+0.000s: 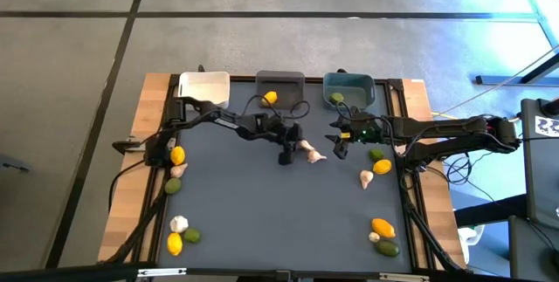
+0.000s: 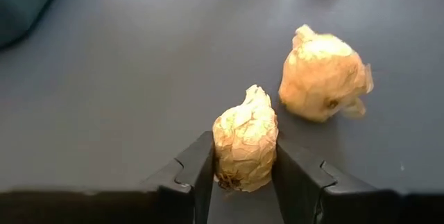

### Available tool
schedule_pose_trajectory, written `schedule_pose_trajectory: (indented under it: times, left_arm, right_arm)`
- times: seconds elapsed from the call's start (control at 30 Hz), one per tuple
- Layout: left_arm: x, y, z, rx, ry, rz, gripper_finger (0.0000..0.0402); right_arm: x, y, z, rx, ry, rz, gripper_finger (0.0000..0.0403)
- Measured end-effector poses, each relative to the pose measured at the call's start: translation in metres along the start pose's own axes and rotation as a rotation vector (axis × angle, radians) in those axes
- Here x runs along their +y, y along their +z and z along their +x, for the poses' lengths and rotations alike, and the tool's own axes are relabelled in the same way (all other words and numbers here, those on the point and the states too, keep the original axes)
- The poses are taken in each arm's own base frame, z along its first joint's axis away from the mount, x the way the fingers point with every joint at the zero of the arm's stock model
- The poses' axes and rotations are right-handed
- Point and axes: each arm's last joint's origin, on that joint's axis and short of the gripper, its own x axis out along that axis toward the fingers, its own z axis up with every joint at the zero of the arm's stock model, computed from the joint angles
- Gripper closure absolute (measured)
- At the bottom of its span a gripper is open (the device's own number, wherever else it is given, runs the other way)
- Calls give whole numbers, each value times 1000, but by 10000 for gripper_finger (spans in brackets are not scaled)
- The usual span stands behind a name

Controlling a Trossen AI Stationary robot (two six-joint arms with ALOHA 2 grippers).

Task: Sort produce into baskets
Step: Put the garlic into the white bin

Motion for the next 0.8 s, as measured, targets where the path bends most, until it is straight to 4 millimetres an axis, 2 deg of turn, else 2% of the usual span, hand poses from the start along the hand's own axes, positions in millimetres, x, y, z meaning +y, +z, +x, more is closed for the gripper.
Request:
schedule_pose_trajectory:
  times: [0.13,0.33,0.6,0.8]
  left_arm:
    - [1,8,-15,39,28,-4,276]
    - [0,27,-47,72,34,-9,275]
    - [-2,50,-105,111,89,-2,275]
    - [-3,57,-147,164,144,-55,275]
  right_arm:
    - [0,0,0,-1,0,0,181]
    - [0,0,0,-2,1,1,181]
    - [0,0,0,0,1,5,181]
    - [0,0,0,-1,1,6,181]
